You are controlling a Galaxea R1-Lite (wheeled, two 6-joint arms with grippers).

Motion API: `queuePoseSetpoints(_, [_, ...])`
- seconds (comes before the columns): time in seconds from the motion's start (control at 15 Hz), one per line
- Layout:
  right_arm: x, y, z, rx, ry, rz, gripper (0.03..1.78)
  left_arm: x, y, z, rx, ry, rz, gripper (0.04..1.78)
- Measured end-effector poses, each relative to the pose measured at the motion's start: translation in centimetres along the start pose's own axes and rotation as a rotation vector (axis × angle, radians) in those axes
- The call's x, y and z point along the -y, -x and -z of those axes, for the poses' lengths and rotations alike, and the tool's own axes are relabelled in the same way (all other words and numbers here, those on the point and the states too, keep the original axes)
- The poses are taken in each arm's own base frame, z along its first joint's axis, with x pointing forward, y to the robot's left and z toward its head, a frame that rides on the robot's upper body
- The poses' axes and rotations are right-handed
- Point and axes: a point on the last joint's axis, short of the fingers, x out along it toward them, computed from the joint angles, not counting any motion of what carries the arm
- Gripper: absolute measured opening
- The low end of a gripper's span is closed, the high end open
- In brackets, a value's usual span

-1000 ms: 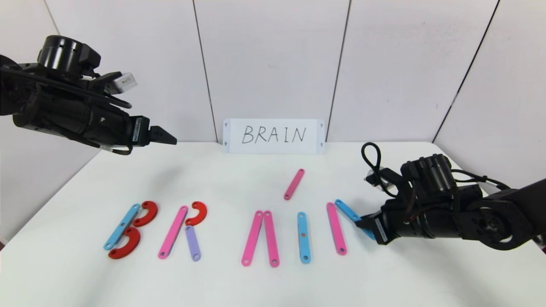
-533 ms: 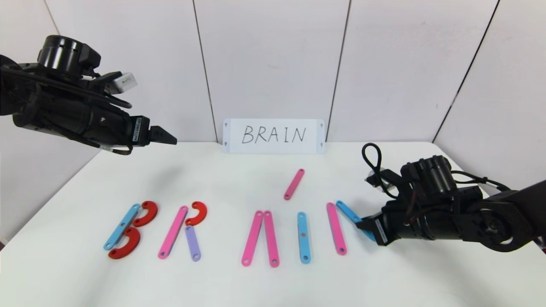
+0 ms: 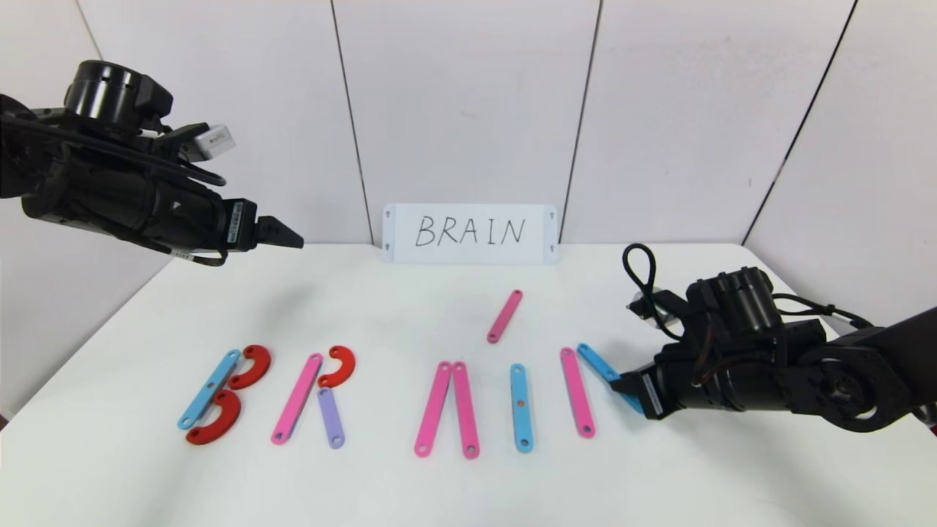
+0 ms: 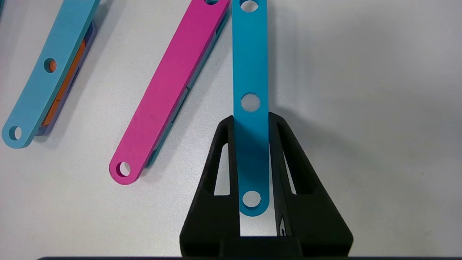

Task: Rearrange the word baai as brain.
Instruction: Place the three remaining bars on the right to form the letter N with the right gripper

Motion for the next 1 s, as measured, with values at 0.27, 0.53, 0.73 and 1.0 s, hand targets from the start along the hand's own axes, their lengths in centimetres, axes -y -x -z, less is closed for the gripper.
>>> queuePoseSetpoints(0.27, [0.03, -0.13, 0.07, -0.004, 0.003, 0.0, 0.36, 0.0, 0.01, 0.0, 0.0, 0.0, 0.0, 1.74])
queuePoseSetpoints(0.53, [0.06, -0.31, 0.2, -0.01, 0.003, -0.001, 0.84, -0.01, 0.03, -0.01, 0.001, 0.0, -0.001, 1.74])
queuePoseSetpoints(0.73, [0.16, -0.27, 0.21, -0.011, -0.001, 0.002, 1.34, 0.0, 0.03, 0.0, 0.001, -0.001, 0.0, 1.74])
queuePoseSetpoints(1.0, [0.57, 0.1, -0.1, 0.008, -0.011, 0.014, 1.7, 0.04, -0.02, 0.03, -0.002, -0.001, 0.001, 1.74])
